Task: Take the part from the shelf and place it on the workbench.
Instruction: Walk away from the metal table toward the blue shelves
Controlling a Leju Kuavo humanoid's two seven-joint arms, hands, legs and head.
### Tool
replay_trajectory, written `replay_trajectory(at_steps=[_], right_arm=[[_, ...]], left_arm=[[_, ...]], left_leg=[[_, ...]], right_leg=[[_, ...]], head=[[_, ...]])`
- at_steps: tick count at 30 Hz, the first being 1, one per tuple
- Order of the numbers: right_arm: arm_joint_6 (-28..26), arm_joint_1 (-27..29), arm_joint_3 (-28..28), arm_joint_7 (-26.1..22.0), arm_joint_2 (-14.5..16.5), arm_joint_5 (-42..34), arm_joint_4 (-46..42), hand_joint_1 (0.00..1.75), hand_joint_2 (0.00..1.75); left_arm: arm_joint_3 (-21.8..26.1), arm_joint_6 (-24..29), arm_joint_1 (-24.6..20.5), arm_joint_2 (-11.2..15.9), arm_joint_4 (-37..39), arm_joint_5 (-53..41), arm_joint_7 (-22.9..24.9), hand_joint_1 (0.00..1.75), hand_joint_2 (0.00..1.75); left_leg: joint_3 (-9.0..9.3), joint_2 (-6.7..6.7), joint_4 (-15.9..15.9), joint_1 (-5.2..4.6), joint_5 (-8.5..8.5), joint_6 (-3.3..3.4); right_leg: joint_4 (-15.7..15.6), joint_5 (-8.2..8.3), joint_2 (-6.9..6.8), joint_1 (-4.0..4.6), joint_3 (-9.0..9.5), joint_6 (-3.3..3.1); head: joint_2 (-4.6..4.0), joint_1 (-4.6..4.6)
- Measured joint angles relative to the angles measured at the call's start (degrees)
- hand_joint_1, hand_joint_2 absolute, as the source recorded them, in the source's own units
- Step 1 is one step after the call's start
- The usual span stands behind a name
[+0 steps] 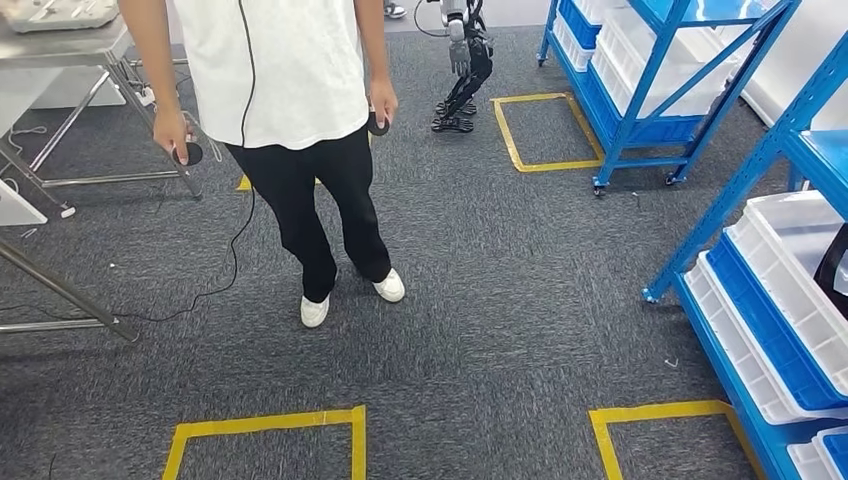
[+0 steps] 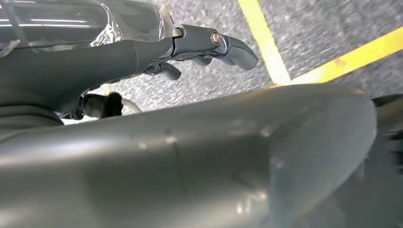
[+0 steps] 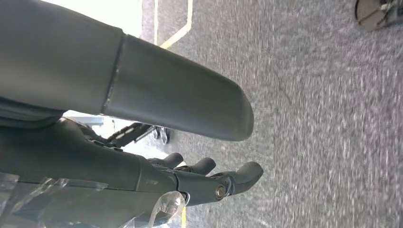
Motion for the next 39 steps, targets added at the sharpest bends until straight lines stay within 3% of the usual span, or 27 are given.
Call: replay_trajectory(at_steps=[2, 3, 7, 8, 10, 11, 12, 13, 14, 16, 18, 20, 23, 24, 26, 28, 29, 30, 32, 33, 35, 37, 39], right_arm=[[0.0, 0.0, 0.1, 0.1, 0.0, 0.0, 0.0, 0.00, 0.00], [0.0, -0.1, 0.2, 0.1, 0.0, 0.0, 0.0, 0.00, 0.00], [0.0, -0.2, 0.3, 0.2, 0.0, 0.0, 0.0, 0.00, 0.00], [0.0, -0.2, 0.3, 0.2, 0.1, 0.0, 0.0, 0.00, 0.44], [0.1, -0.2, 0.3, 0.2, 0.1, 0.0, 0.0, 0.00, 1.31], [0.1, -0.2, 0.4, 0.2, 0.1, 0.0, 0.0, 0.00, 1.31], [0.1, -0.2, 0.4, 0.2, 0.1, 0.0, 0.0, 0.00, 0.87], [0.1, -0.2, 0.4, 0.2, 0.1, -0.1, 0.0, 0.00, 0.44], [0.1, -0.1, 0.4, 0.2, 0.1, -0.2, 0.0, 0.00, 0.00], [0.0, 0.1, 0.4, 0.2, 0.1, -0.5, 0.0, 0.00, 0.00], [0.0, 0.1, 0.4, 0.2, 0.1, -0.7, 0.0, 0.00, 0.00], [0.0, -0.2, 0.4, 0.1, 0.1, -1.0, 0.0, 0.00, 0.00], [0.1, -0.3, 0.4, 0.0, 0.1, -1.2, 0.0, 0.00, 0.00], [0.1, -0.3, 0.4, 0.0, 0.1, -1.2, 0.0, 0.00, 0.00], [0.0, -0.3, 0.4, 0.0, 0.1, -1.2, 0.0, 0.00, 0.00], [0.0, -0.2, 0.4, 0.0, 0.0, -1.2, 0.0, 0.00, 0.00], [0.0, -0.2, 0.3, 0.0, -0.1, -1.2, 0.0, 0.00, 0.00], [0.0, -0.1, 0.3, 0.0, -0.1, -1.3, 0.0, 0.00, 0.00], [0.0, -0.1, 0.3, 0.0, 0.0, -1.4, 0.0, 0.00, 0.00], [0.0, -0.2, 0.3, 0.0, 0.0, -1.4, 0.0, 0.00, 0.00], [-0.1, -0.2, 0.3, -0.1, 0.0, -1.6, 0.0, 0.00, 0.00], [-0.1, 0.0, 0.3, -0.1, 0.0, -1.7, 0.0, 0.00, 0.00], [-0.1, 0.1, 0.4, -0.1, -0.1, -1.7, 0.0, 0.00, 0.00]], left_arm=[[0.0, -0.1, 0.0, 0.0, 0.0, 0.0, 0.1, 0.00, 0.00], [0.0, -0.2, -0.1, 0.0, 0.0, 0.1, 0.1, 0.00, 0.00], [0.0, -0.3, -0.1, 0.0, 0.0, 0.2, 0.1, 0.00, 0.00], [0.0, -0.3, -0.1, 0.0, 0.0, 0.2, 0.1, 0.00, 0.00], [0.0, -0.3, -0.2, 0.0, 0.0, 0.3, 0.0, 0.00, 0.00], [0.0, -0.3, -0.2, 0.0, 0.0, 0.3, 0.0, 0.00, 0.00], [0.0, -0.4, -0.2, 0.0, 0.0, 0.4, -0.1, 0.00, 0.00], [0.0, -0.5, -0.1, 0.0, 0.0, 0.5, -0.2, 0.00, 0.00], [0.0, -0.6, -0.1, 0.0, 0.0, 0.5, -0.3, 0.00, 0.00], [0.0, -0.8, -0.1, 0.0, 0.0, 0.5, -0.4, 0.00, 0.00], [0.0, -1.0, -0.1, 0.0, 0.0, 0.5, -0.6, 0.00, 0.00], [0.0, -1.2, 0.0, 0.1, 0.0, 0.6, -0.8, 0.00, 0.00], [0.0, -1.5, 0.0, 0.1, 0.0, 0.7, -1.0, 0.00, 0.00], [0.0, -1.5, -0.1, 0.1, 0.0, 0.7, -1.0, 0.00, 0.00], [0.0, -1.6, -0.2, 0.1, 0.0, 0.7, -1.0, 0.00, 0.00], [0.0, -1.7, -0.1, 0.1, 0.0, 0.7, -1.0, 0.00, 0.00], [0.0, -1.7, 0.0, 0.1, 0.0, 0.7, -1.0, 0.00, 0.00], [0.0, -1.7, 0.0, 0.1, 0.0, 0.7, -1.1, 0.00, 0.00], [0.0, -1.8, -0.1, 0.1, 0.0, 0.6, -1.1, 0.00, 0.00], [0.0, -1.8, -0.2, 0.1, 0.0, 0.6, -1.1, 0.00, 0.00], [0.0, -1.8, -0.1, 0.1, 0.0, 0.5, -1.2, 0.00, 0.00], [0.0, -1.8, -0.1, 0.1, 0.0, 0.5, -1.3, 0.00, 0.00], [0.0, -1.8, -0.3, 0.1, 0.0, 0.4, -1.4, 0.00, 0.00]], left_leg=[[3.00, -0.01, -8.1, -0.13, 4.36, 0.39], [3.85, -0.02, -10.4, -0.28, 5.15, 0.74], [4.95, -0.17, -11.7, -0.50, 4.69, 2.42], [5.43, -0.21, -11.8, -0.47, 4.62, 2.78], [6.02, -0.19, -11.9, -0.56, 4.42, 3.30], [6.14, -0.17, -11.9, -0.68, 4.21, 3.49], [6.29, -0.18, -11.9, -0.81, 3.98, 3.62], [6.54, -0.22, -11.9, -0.89, 3.72, 3.69], [6.92, -0.27, -11.9, -0.94, 3.43, 3.70], [7.78, -0.27, -11.9, -0.95, 2.75, 3.54], [8.42, 0.06, -11.9, -1.07, 2.11, 3.08], [8.88, 0.58, -11.7, -1.19, 1.87, 2.39], [8.77, 0.70, -9.7, -1.06, 0.69, 1.46], [7.82, 0.57, -7.5, -0.93, -0.72, 1.17], [4.23, 0.37, -0.5, -0.64, -4.42, 0.64], [1.23, 0.35, 4.4, -0.48, -6.07, 0.37], [1.04, 0.31, 4.0, -0.43, -5.24, 0.36], [1.90, 0.12, 1.3, -0.39, -3.34, 0.41], [4.86, -1.40, -6.8, -0.43, 1.11, 0.70], [5.81, -2.25, -9.7, -0.63, 2.14, 0.98], [6.09, -2.92, -11.4, -1.06, 2.81, 1.71], [6.30, -2.15, -11.8, -1.04, 3.75, 2.57], [6.62, -1.17, -12.3, -0.85, 4.28, 3.33]], right_leg=[[0.0, -0.97, 0.17, 0.01, 1.16, 0.61], [-0.1, -1.37, 0.23, 0.05, 1.47, 0.95], [0.9, -2.02, 0.14, 0.01, 1.98, 2.14], [2.5, -2.85, 0.03, -0.05, 1.36, 2.32], [9.1, -5.86, -0.14, -0.12, -2.15, 2.59], [13.2, -7.43, -0.16, -0.13, -4.71, 2.68], [16.4, -8.33, -0.16, -0.12, -7.02, 2.71], [17.6, -8.11, -0.16, -0.10, -8.50, 2.69], [16.6, -6.62, -0.17, -0.08, -8.88, 2.62], [9.3, -1.17, -0.79, -0.01, -6.98, 2.24], [3.2, 1.46, -2.31, 0.28, -5.26, 1.70], [1.9, 1.79, -2.78, 0.58, -5.13, 1.06], [1.5, 2.80, -1.63, 0.18, -4.38, 0.21], [1.5, 2.83, -1.25, 0.05, -4.18, 0.05], [1.5, 2.79, -0.42, 0.02, -4.22, -0.10], [1.5, 2.76, 0.61, 0.03, -4.26, -0.14], [1.5, 2.76, 1.18, 0.03, -4.21, -0.13], [1.5, 2.76, 1.77, 0.02, -4.11, -0.12], [1.5, 2.82, 2.85, 0.01, -3.96, 0.05], [1.5, 2.88, 3.35, -0.03, -4.02, 0.25], [1.4, 3.00, 4.17, -0.10, -4.32, 0.90], [1.5, 2.95, 4.60, -0.17, -4.55, 1.61], [4.1, 1.17, 2.96, -0.08, -5.61, 2.12]], head=[[0.00, 0.00], [0.00, 0.01], [0.00, 0.05], [0.00, 0.08], [0.00, 0.12], [0.00, 0.14], [0.00, 0.13], [0.00, 0.13], [0.00, 0.13], [0.00, 0.13], [0.00, 0.16], [0.00, 0.27], [0.00, 0.22], [0.00, 0.14], [0.00, 0.03], [0.00, 0.02], [0.00, 0.02], [0.00, 0.02], [0.00, 0.01], [0.00, 0.03], [0.00, 0.06], [0.00, 0.07], [0.00, 0.21]])
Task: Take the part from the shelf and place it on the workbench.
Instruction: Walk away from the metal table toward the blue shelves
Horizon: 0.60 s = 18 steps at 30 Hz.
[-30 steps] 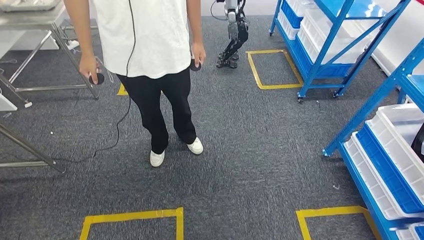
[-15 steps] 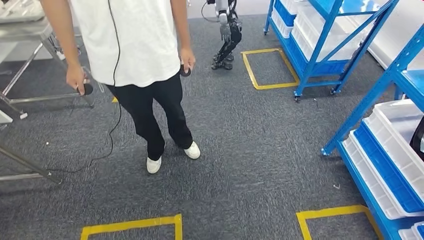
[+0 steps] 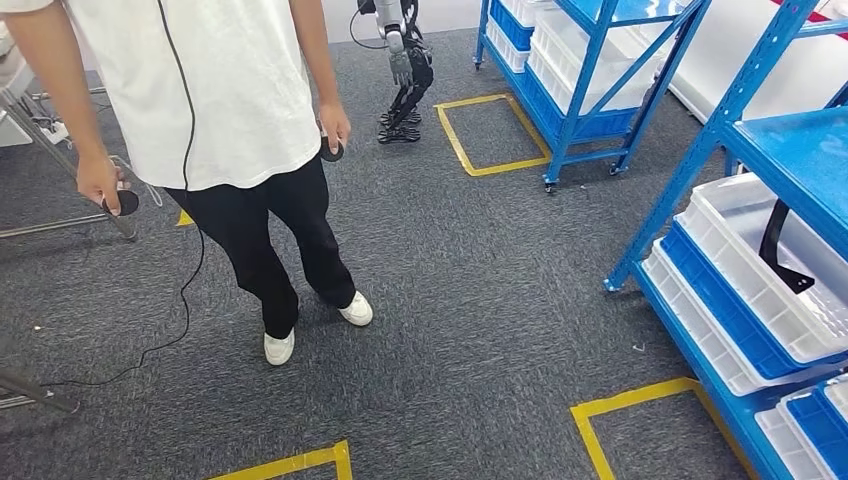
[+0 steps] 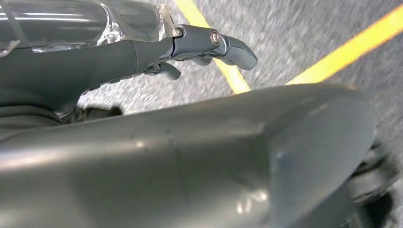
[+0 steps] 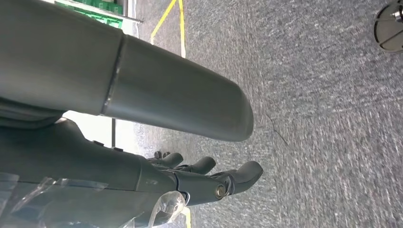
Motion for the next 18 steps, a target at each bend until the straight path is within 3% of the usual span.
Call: replay_trajectory(at_steps=[2, 3, 4, 5, 6, 8, 10, 11, 13, 15, 17, 18], right_arm=[[0.0, -0.1, 0.0, 0.0, 0.0, 0.0, 0.0, 0.00, 0.00], [0.0, -0.1, 0.0, 0.0, 0.0, -0.1, 0.0, 0.00, 0.00], [0.0, -0.1, 0.0, 0.0, 0.0, -0.1, 0.0, 0.00, 0.00], [0.0, -0.1, 0.0, 0.0, 0.0, -0.1, 0.0, 0.00, 0.00], [0.0, -0.1, 0.0, 0.0, 0.0, -0.1, 0.0, 0.00, 0.00], [0.0, -0.1, 0.0, 0.0, 0.0, -0.2, 0.0, 0.00, 0.00], [0.0, -0.2, 0.0, 0.0, -0.1, -0.2, 0.0, 0.00, 0.00], [-0.1, -0.3, 0.0, 0.0, -0.1, -0.2, 0.0, 0.00, 0.00], [-0.1, -0.2, 0.0, 0.0, -0.1, -0.2, 0.0, 0.00, 0.00], [-0.1, -0.2, 0.0, -0.1, -0.1, -0.2, 0.0, 0.00, 0.00], [-0.2, -0.3, 0.0, -0.1, -0.1, -0.3, 0.0, 0.00, 0.00], [-0.2, -0.4, 0.0, -0.1, -0.1, -0.3, 0.0, 0.00, 0.00]], left_arm=[[0.0, 0.0, 0.0, 0.0, 0.0, 0.0, -0.1, 0.00, 0.00], [0.0, 0.0, 0.2, 0.0, 0.0, -0.1, -0.1, 0.00, 0.00], [0.0, 0.0, 0.2, 0.0, 0.0, -0.1, -0.1, 0.00, 0.00], [0.0, 0.0, 0.3, 0.0, 0.0, -0.1, -0.1, 0.00, 0.00], [0.0, 0.0, 0.2, 0.0, 0.0, -0.1, -0.1, 0.00, 0.00], [0.0, 0.0, 0.1, -0.1, 0.0, -0.1, -0.1, 0.00, 0.00], [0.0, -0.1, 0.1, -0.1, 0.0, -0.1, -0.1, 0.00, 0.00], [0.0, -0.1, 0.1, -0.1, 0.0, -0.1, -0.1, 0.00, 0.00], [0.0, -0.1, 0.0, -0.1, 0.0, -0.1, -0.1, 0.00, 0.00], [0.0, -0.2, -0.1, -0.1, 0.0, -0.1, -0.1, 0.00, 0.00], [-0.1, -0.2, 0.0, -0.1, 0.0, -0.1, -0.1, 0.00, 0.00], [-0.1, -0.2, 0.1, -0.1, 0.0, -0.1, -0.1, 0.00, 0.00]], left_leg=[[0.04, 1.17, -0.2, -0.05, 0.17, 0.37], [-0.03, 1.86, -0.2, -0.12, 0.16, 0.43], [-0.08, 2.52, -0.2, -0.17, 0.13, 0.45], [-0.11, 3.12, -0.2, -0.20, 0.11, 0.45], [-0.09, 3.64, -0.2, -0.20, 0.08, 0.42], [0.11, 4.60, -0.1, -0.33, -0.06, 0.22], [0.39, 5.52, -0.1, -0.57, -0.41, -0.32], [0.54, 6.01, -0.1, -0.63, -0.60, -0.66], [0.80, 6.76, -0.1, -0.45, -0.91, -1.38], [0.12, 5.22, 2.2, -0.21, -2.58, -2.23], [-2.79, 2.66, 9.0, 0.13, -6.42, -2.92], [-4.65, 2.05, 13.1, 0.29, -8.31, -3.12]], right_leg=[[7.1, -3.87, -2.25, 0.07, -3.22, 0.35], [11.0, -5.54, -2.72, 0.05, -5.07, 0.52], [13.6, -6.26, -2.96, 0.04, -6.27, 0.63], [14.0, -5.93, -3.14, 0.04, -6.41, 0.69], [11.8, -4.56, -3.43, 0.04, -5.23, 0.66], [3.2, -1.03, -5.31, 0.19, -0.58, 0.35], [-2.6, 0.78, -6.92, 0.48, 2.42, -0.27], [-3.4, 0.88, -7.00, 0.65, 2.69, -0.61], [-3.6, 1.15, -5.81, 0.59, 2.70, -1.31], [-4.0, 1.58, -4.71, 0.26, 2.84, -1.94], [-4.1, 1.84, -3.62, 0.05, 2.75, -2.29], [-4.1, 1.88, -3.00, 0.05, 2.64, -2.36]], head=[[0.00, 0.16], [0.00, 0.15], [0.00, 0.15], [0.00, 0.15], [0.00, 0.14], [0.00, 0.14], [0.00, 0.10], [0.00, 0.09], [0.00, 0.08], [0.00, 0.04], [0.00, -0.04], [0.00, -0.05]])
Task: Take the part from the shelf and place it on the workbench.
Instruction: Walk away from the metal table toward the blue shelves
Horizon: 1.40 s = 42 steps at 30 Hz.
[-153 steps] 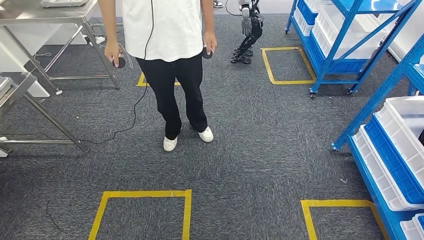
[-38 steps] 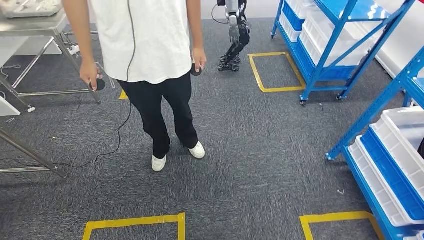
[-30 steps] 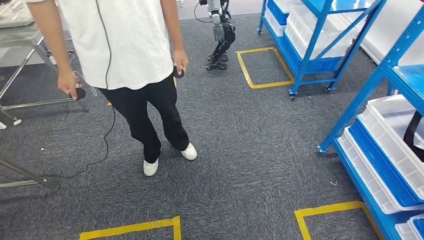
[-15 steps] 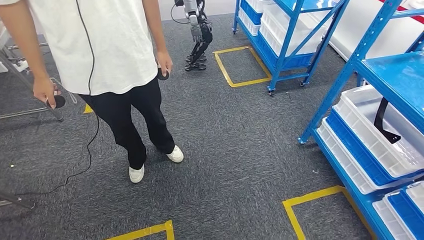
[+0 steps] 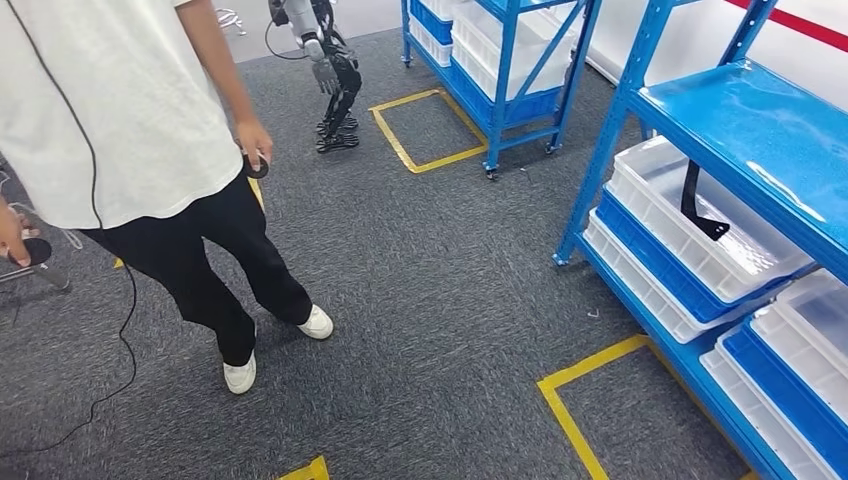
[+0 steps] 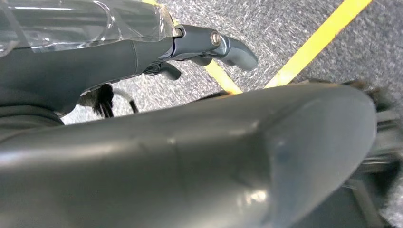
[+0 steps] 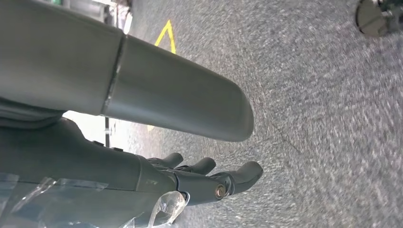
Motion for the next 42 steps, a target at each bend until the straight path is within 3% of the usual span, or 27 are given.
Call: replay_trajectory(at_steps=[1, 2, 3, 4, 6, 8, 10, 11, 13, 15, 17, 18, 20, 22, 24, 27, 29, 31, 33, 34, 36, 38, 40, 42], right_arm=[[0.0, 0.0, 0.0, 0.0, 0.0, 0.0, 0.0, 0.00, 0.00], [0.0, 0.0, 0.0, 0.0, 0.0, 0.0, 0.0, 0.00, 0.00], [0.0, 0.1, 0.0, -0.1, 0.0, -0.1, 0.0, 0.00, 0.00], [0.0, 0.1, 0.0, -0.1, 0.0, -0.1, 0.0, 0.00, 0.00], [0.0, 0.1, 0.0, 0.0, 0.0, -0.3, 0.0, 0.00, 0.00], [0.0, 0.1, 0.0, 0.0, 0.0, -0.4, 0.0, 0.00, 0.00], [-0.1, 0.2, 0.0, 0.0, -0.1, -0.4, 0.0, 0.00, 0.00], [-0.2, 0.4, 0.0, 0.1, -0.1, -0.5, 0.0, 0.00, 0.00], [-0.2, 0.3, 0.0, 0.1, -0.2, -0.5, 0.0, 0.00, 0.00], [-0.2, 0.2, 0.0, 0.1, -0.1, -0.5, 0.0, 0.00, 0.00], [-0.2, 0.1, 0.0, 0.1, -0.1, -0.6, 0.0, 0.00, 0.00], [-0.3, 0.2, 0.0, 0.1, -0.1, -0.6, 0.0, 0.00, 0.00], [-0.3, 0.3, 0.0, 0.1, -0.2, -0.7, 0.0, 0.00, 0.00], [-0.4, 0.3, 0.0, 0.1, -0.3, -0.9, 0.0, 0.00, 0.00], [-0.5, 0.3, 0.0, 0.1, -0.3, -1.0, 0.0, 0.00, 0.00], [-0.6, 0.2, 0.0, 0.1, -0.3, -1.0, 0.1, 0.00, 0.00], [-0.6, 0.0, 0.0, 0.1, -0.4, -1.1, 0.1, 0.00, 0.00], [-0.6, -0.2, 0.0, 0.1, -0.4, -1.1, 0.1, 0.00, 0.00], [-0.6, -0.3, 0.0, 0.1, -0.4, -1.2, 0.1, 0.00, 0.00], [-0.6, -0.2, 0.0, 0.1, -0.4, -1.2, 0.1, 0.00, 0.00], [-0.6, -0.1, 0.0, 0.1, -0.4, -1.3, 0.1, 0.00, 0.00], [-0.6, 0.0, 0.0, 0.1, -0.4, -1.3, 0.1, 0.00, 0.00], [-0.6, -0.1, 0.0, 0.1, -0.3, -1.4, 0.1, 0.00, 0.00], [-0.7, 0.1, 0.0, 0.1, -0.4, -1.5, 0.1, 0.00, 0.00]], left_arm=[[0.0, 0.0, 0.1, 0.0, 0.0, 0.0, 0.0, 0.00, 0.00], [0.0, 0.0, 0.2, 0.0, 0.0, 0.1, 0.0, 0.00, 0.00], [-0.1, -0.1, 0.2, 0.0, 0.0, 0.1, 0.0, 0.00, 0.00], [-0.1, -0.1, 0.2, 0.0, 0.0, 0.1, 0.0, 0.00, 0.00], [-0.1, -0.1, 0.1, 0.0, 0.0, 0.0, 0.0, 0.00, 0.00], [-0.2, -0.1, 0.1, 0.0, 0.0, -0.1, 0.1, 0.00, 0.00], [-0.2, 0.0, 0.0, 0.0, 0.0, -0.1, 0.1, 0.00, 0.00], [-0.2, 0.0, -0.1, -0.1, 0.0, -0.1, 0.1, 0.00, 0.00], [-0.2, 0.1, -0.2, -0.1, 0.0, -0.1, 0.1, 0.00, 0.00], [-0.2, 0.2, 0.0, -0.1, 0.0, -0.1, 0.2, 0.00, 0.00], [-0.2, 0.2, 0.1, -0.1, 0.0, -0.1, 0.3, 0.00, 0.00], [-0.2, 0.2, 0.1, -0.1, 0.0, -0.1, 0.4, 0.00, 0.00], [-0.2, 0.3, 0.0, -0.2, 0.0, -0.1, 0.4, 0.00, 0.00], [-0.2, 0.5, -0.1, -0.3, 0.0, -0.1, 0.4, 0.00, 0.00], [-0.2, 0.8, -0.1, -0.3, 0.0, -0.1, 0.4, 0.00, 0.00], [-0.2, 1.0, -0.3, -0.4, 0.0, 0.0, 0.3, 0.00, 0.00], [-0.2, 1.2, -0.4, -0.4, 0.0, 0.1, 0.2, 0.00, 0.00], [-0.2, 1.2, -0.1, -0.4, 0.0, 0.1, 0.1, 0.00, 0.00], [-0.3, 1.2, 0.2, -0.4, 0.0, 0.1, 0.0, 0.00, 0.00], [-0.3, 1.2, 0.3, -0.4, 0.0, 0.1, 0.0, 0.00, 0.00], [-0.3, 1.3, 0.2, -0.4, 0.0, 0.1, 0.0, 0.00, 0.00], [-0.3, 1.3, 0.0, -0.4, 0.0, 0.1, 0.0, 0.00, 0.00], [-0.3, 1.3, 0.0, -0.4, 0.0, 0.1, 0.0, 0.00, 0.00], [-0.3, 1.4, 0.0, -0.5, 0.0, 0.1, 0.0, 0.00, 0.00]], left_leg=[[-1.41, -0.27, 3.0, 0.12, -1.05, -0.13], [-1.94, -0.40, 4.1, 0.22, -0.98, -0.20], [-1.28, -0.53, 2.7, 0.30, 0.29, -0.20], [0.35, -0.92, -0.8, 0.40, 2.36, -0.16], [4.11, -3.24, -9.3, 0.60, 6.16, 0.07], [5.67, -4.71, -13.2, 0.54, 7.39, 0.39], [5.76, -3.75, -13.6, 0.30, 7.55, 0.97], [5.89, -3.19, -13.8, 0.27, 7.72, 1.35], [6.14, -1.83, -14.1, 0.30, 8.01, 2.19], [6.19, -0.13, -14.2, 0.00, 7.95, 2.64], [6.14, 1.52, -14.2, -0.29, 7.86, 2.74], [6.15, 2.20, -14.2, -0.33, 7.81, 2.75], [6.34, 3.38, -14.2, -0.28, 7.62, 2.62], [6.75, 4.36, -14.2, -0.35, 7.34, 2.20], [7.13, 5.22, -14.3, -0.63, 7.02, 1.62], [7.59, 6.25, -14.2, -0.46, 6.54, 0.69], [6.69, 3.79, -11.5, -0.11, 4.63, -0.09], [3.29, 0.61, -4.1, 0.09, 0.74, -0.57], [-0.29, -0.27, 2.9, 0.14, -1.68, -0.60], [-0.87, -0.42, 3.7, 0.13, -1.30, -0.46], [0.98, -1.01, -1.2, 0.04, 2.20, 0.16], [4.28, -3.35, -9.3, -0.19, 6.04, 1.12], [5.72, -4.90, -13.3, -0.50, 7.59, 1.77], [5.90, -4.04, -14.0, -0.47, 8.08, 2.15]], right_leg=[[0.0, 0.03, 0.70, 0.00, -0.08, -0.03], [0.0, 0.05, 1.43, 0.00, -0.10, -0.02], [0.0, 0.08, 2.19, -0.01, -0.05, 0.01], [0.0, 0.10, 2.93, -0.03, 0.03, 0.07], [0.1, 0.17, 4.30, -0.03, 0.01, 0.38], [0.1, 0.34, 5.51, -0.01, -0.34, 1.03], [0.0, 0.54, 6.44, -0.16, -0.66, 1.81], [0.2, 0.44, 6.04, -0.23, -0.79, 2.09], [3.8, -1.81, 2.96, -0.19, -2.49, 2.49], [12.2, -6.01, 0.13, -0.12, -6.54, 2.81], [19.0, -8.32, -0.27, -0.17, -9.89, 2.97], [19.4, -7.93, -0.31, -0.16, -10.05, 2.97], [13.1, -4.41, -0.93, -0.17, -6.72, 2.87], [4.3, -1.16, -3.55, -0.04, -2.08, 2.68], [0.8, -0.23, -5.28, 0.11, -0.36, 2.16], [0.6, 0.05, -3.64, 0.26, -0.59, 1.04], [0.4, 0.33, -2.33, 0.08, -0.65, 0.26], [0.4, 0.57, -0.91, 0.01, -0.85, -0.28], [0.4, 0.76, 0.78, 0.12, -1.11, -0.56], [0.4, 0.86, 1.66, 0.18, -1.18, -0.60], [0.4, 1.07, 3.35, 0.31, -1.21, -0.54], [0.6, 1.26, 4.82, 0.50, -1.34, -0.31], [0.6, 1.46, 6.05, 0.62, -1.60, 0.21], [0.4, 1.67, 6.97, 0.61, -1.82, 0.96]], head=[[0.00, 0.00], [0.00, -0.01], [0.00, 0.00], [0.00, 0.00], [0.00, 0.00], [0.00, 0.02], [0.00, 0.04], [0.00, 0.05], [0.00, 0.11], [0.00, 0.18], [0.00, 0.17], [0.00, 0.17], [0.00, 0.16], [0.00, 0.16], [0.00, 0.16], [0.00, 0.19], [0.00, 0.14], [0.00, 0.08], [0.00, 0.05], [0.00, 0.05], [0.00, 0.05], [0.00, 0.04], [0.00, 0.05], [0.00, 0.08]])
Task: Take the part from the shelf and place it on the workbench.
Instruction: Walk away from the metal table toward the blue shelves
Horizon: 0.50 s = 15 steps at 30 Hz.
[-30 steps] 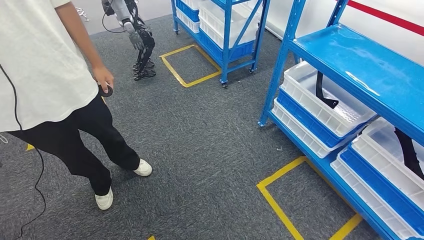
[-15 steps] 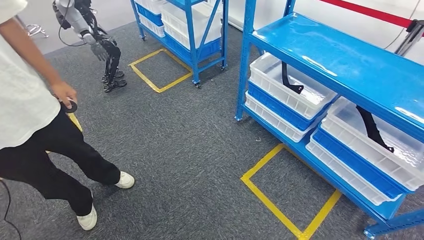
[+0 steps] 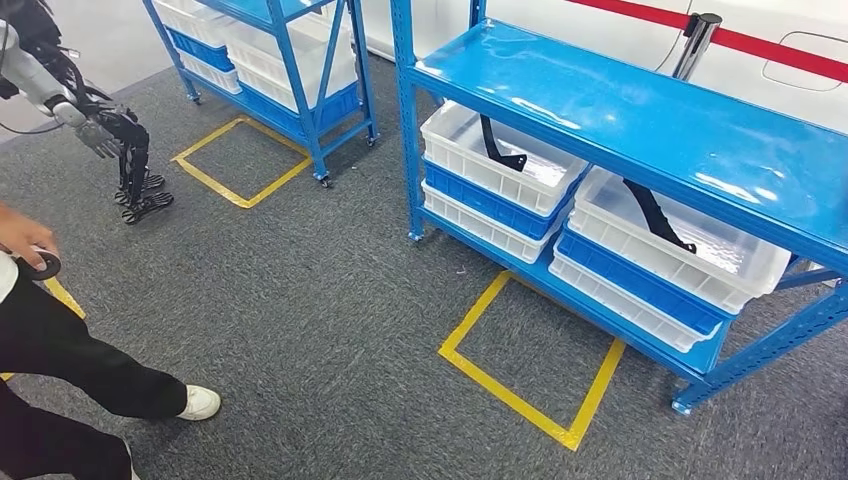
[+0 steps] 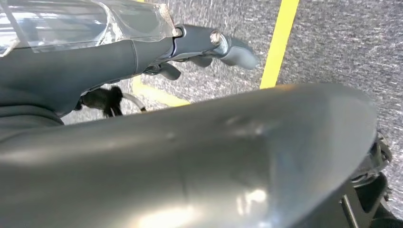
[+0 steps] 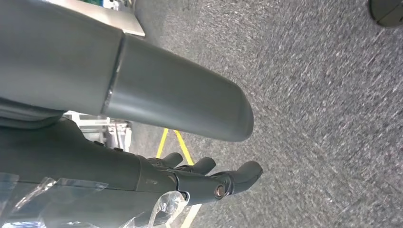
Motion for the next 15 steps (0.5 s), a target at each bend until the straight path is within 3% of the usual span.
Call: replay_trajectory(at_steps=[2, 4, 6, 7, 8, 10, 12, 13, 15], right_arm=[[-0.1, 0.3, 0.0, 0.0, -0.2, 0.0, 0.1, 0.00, 0.00], [-0.1, 0.1, 0.0, -0.1, -0.3, -0.1, 0.1, 0.00, 0.00], [-0.1, 0.0, 0.0, -0.2, -0.2, -0.2, 0.1, 0.00, 0.00], [-0.1, -0.1, 0.0, -0.2, -0.2, -0.2, 0.1, 0.00, 0.00], [-0.1, 0.0, 0.0, -0.2, -0.2, -0.2, 0.1, 0.00, 0.00], [-0.1, 0.0, 0.0, -0.3, -0.3, -0.3, 0.1, 0.00, 0.00], [-0.1, -0.1, 0.0, -0.3, -0.3, -0.3, 0.1, 0.00, 0.00], [-0.1, -0.1, 0.0, -0.3, -0.3, -0.4, 0.1, 0.00, 0.00], [-0.1, 0.0, 0.0, -0.3, -0.3, -0.5, 0.1, 0.00, 0.00]], left_arm=[[0.0, 0.1, -0.2, -0.1, 0.0, 0.0, 0.0, 0.00, 0.00], [0.0, 0.2, -0.1, -0.1, 0.0, 0.0, 0.0, 0.00, 0.00], [0.0, 0.2, 0.2, -0.1, 0.0, 0.0, -0.1, 0.00, 0.00], [0.0, 0.2, 0.3, -0.1, 0.0, 0.0, -0.1, 0.00, 0.00], [0.0, 0.2, 0.3, -0.2, 0.0, 0.0, -0.1, 0.00, 0.00], [0.0, 0.2, 0.2, -0.2, 0.0, 0.1, -0.1, 0.00, 0.00], [0.0, 0.3, 0.1, -0.1, 0.0, 0.1, -0.1, 0.00, 0.00], [0.0, 0.3, 0.0, -0.1, 0.0, 0.1, 0.0, 0.00, 0.00], [0.0, 0.3, -0.1, -0.1, 0.0, 0.1, 0.0, 0.00, 0.00]], left_leg=[[0.27, 1.08, -0.8, 0.27, 0.66, 0.46], [0.32, 2.44, -1.2, 0.29, 0.95, 0.77], [0.15, 4.15, -1.1, 0.17, 0.89, 0.85], [0.09, 4.98, -1.1, 0.15, 0.84, 0.81], [0.09, 5.73, -1.1, 0.17, 0.78, 0.72], [0.36, 7.04, -1.0, 0.19, 0.52, 0.33], [0.66, 8.15, -0.8, -0.04, 0.06, -0.35], [0.79, 8.65, -0.8, -0.18, -0.14, -0.68], [1.05, 9.53, -0.7, -0.15, -0.41, -1.28]], right_leg=[[1.7, -1.28, -2.05, 0.10, -0.82, 0.60], [7.8, -5.12, -5.49, 0.06, -3.58, 1.08], [15.1, -8.51, -6.82, -0.27, -6.75, 1.61], [16.4, -8.74, -7.09, -0.45, -7.14, 1.84], [15.4, -7.92, -7.37, -0.62, -6.32, 2.04], [7.5, -4.63, -9.10, -0.87, -1.68, 2.22], [1.0, -2.62, -10.84, -0.78, 1.98, 1.76], [-0.2, -2.48, -11.18, -0.68, 2.52, 1.35], [-0.2, -2.39, -9.92, -0.55, 2.32, 0.41]], head=[[0.00, 0.18], [0.00, 0.43], [0.00, 0.52], [0.00, 0.51], [0.00, 0.51], [0.00, 0.50], [0.00, 0.48], [0.00, 0.46], [0.00, 0.47]])
